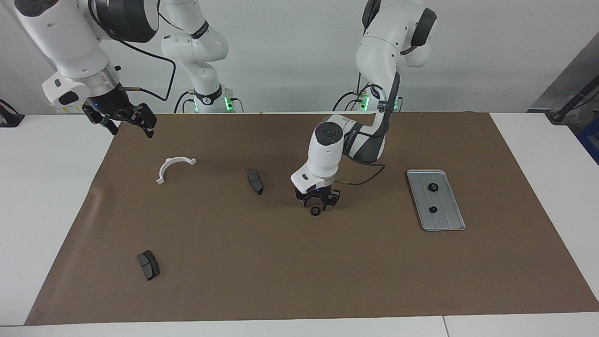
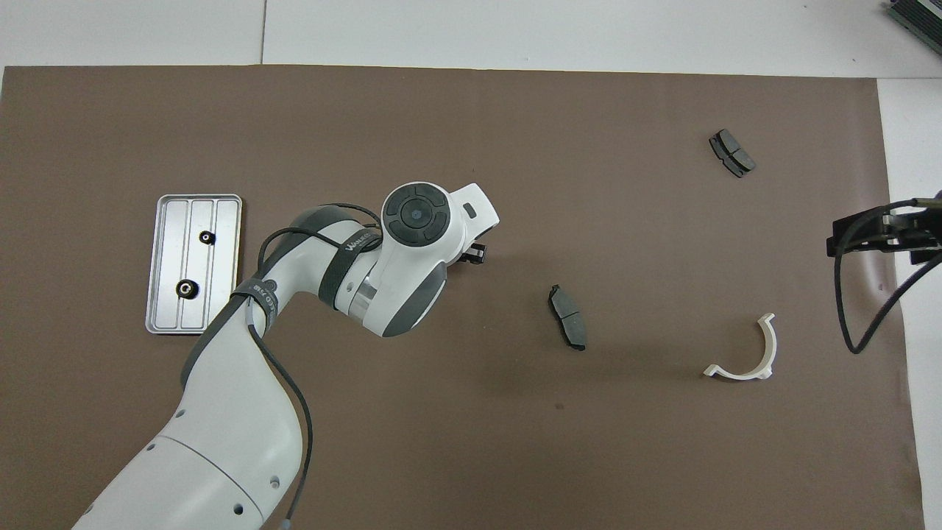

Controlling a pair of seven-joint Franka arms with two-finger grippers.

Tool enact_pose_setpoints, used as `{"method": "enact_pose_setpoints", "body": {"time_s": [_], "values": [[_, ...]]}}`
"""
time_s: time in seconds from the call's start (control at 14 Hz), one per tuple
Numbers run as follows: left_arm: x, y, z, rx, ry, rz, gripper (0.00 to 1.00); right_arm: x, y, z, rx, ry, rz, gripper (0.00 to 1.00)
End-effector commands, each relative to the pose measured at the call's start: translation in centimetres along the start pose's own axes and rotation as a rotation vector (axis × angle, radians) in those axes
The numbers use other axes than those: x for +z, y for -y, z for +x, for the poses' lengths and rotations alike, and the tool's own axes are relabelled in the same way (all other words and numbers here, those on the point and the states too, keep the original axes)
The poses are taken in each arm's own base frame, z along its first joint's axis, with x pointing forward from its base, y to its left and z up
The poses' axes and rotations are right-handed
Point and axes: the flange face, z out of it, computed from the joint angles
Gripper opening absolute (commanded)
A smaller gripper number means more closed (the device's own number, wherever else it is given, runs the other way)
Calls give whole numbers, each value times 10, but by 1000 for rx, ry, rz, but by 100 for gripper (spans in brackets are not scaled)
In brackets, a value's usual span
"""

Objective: Pick bearing gear from pile to tray

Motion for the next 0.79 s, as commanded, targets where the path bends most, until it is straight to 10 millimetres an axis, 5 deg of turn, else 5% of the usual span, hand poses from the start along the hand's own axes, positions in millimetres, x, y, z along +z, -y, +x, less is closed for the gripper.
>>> {"method": "enact_pose_setpoints", "body": {"time_s": [0.0, 0.5, 0.71], "values": [[5, 1, 0, 17, -20, 12, 60, -5, 1, -11, -7, 5, 26, 100], [6, 0, -1, 17, -18, 11, 32, -13, 6, -18, -16, -16, 27, 100], [6, 2, -1, 15, -11, 12, 12, -10, 6, -23, -17, -38, 29, 100]]}}
